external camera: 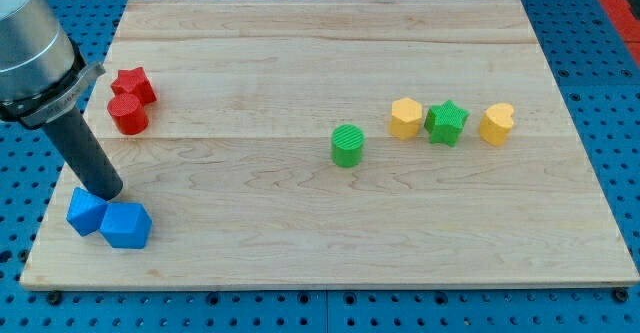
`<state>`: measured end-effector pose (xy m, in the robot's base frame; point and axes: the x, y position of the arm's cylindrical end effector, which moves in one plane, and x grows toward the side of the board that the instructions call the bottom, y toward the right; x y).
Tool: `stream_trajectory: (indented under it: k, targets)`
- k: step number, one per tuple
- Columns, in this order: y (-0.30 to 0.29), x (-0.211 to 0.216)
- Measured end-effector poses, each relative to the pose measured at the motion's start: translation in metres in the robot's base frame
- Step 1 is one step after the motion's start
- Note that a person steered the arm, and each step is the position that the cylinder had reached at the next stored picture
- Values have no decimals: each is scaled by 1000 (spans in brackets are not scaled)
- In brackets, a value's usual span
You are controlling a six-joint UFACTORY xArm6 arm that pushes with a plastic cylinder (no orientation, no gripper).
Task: Move the green circle into the bottom left of the yellow hexagon
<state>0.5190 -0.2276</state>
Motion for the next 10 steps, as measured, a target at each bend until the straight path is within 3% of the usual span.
stream_trajectory:
  k: [5,6,8,10]
  targets:
    - [-1,-37]
    - [42,-39]
    - [212,-38]
    - [257,-38]
